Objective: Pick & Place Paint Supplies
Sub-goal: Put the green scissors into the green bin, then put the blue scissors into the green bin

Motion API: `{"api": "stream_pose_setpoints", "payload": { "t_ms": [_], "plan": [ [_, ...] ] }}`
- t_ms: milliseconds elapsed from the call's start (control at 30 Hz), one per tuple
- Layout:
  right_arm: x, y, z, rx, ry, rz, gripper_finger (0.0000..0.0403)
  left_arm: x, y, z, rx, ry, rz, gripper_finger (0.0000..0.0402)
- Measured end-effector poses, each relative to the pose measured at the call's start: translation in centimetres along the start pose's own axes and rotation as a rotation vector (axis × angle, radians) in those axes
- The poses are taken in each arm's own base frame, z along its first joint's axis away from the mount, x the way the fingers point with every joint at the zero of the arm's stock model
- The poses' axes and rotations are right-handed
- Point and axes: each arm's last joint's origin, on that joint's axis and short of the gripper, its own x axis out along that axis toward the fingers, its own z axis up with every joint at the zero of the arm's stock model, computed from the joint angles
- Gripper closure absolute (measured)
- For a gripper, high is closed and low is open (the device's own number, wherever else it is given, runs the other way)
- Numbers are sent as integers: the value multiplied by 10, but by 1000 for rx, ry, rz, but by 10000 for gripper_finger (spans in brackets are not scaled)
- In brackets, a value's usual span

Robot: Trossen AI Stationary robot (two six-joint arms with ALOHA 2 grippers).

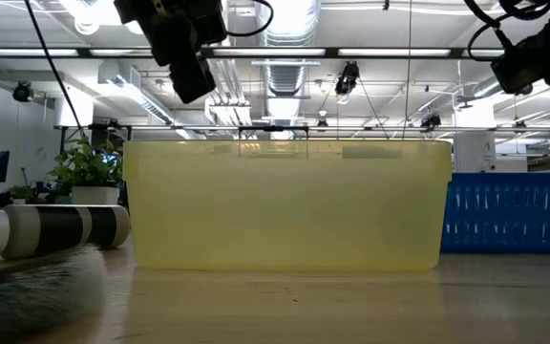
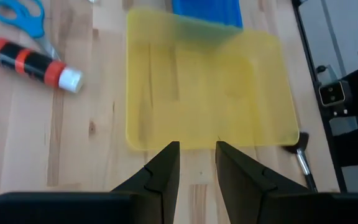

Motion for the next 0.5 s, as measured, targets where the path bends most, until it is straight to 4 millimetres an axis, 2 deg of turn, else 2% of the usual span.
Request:
{"api": "stream_pose_setpoints", "payload": {
  "t_ms": [100, 200, 333, 500],
  "plan": [
    [0, -1, -1, -9, 4, -11, 234, 5, -8, 9, 30, -60, 12, 287],
    [-1, -1, -1, -23, -6, -7, 206, 10, -19, 22, 90, -158, 55, 287],
    [-5, -4, -4, -43, -37, 23, 192, 22, -29, 37, 112, -256, 157, 287],
    [-16, -9, -10, -31, -96, 134, 191, 46, -25, 50, 66, -266, 229, 287]
  ]
}}
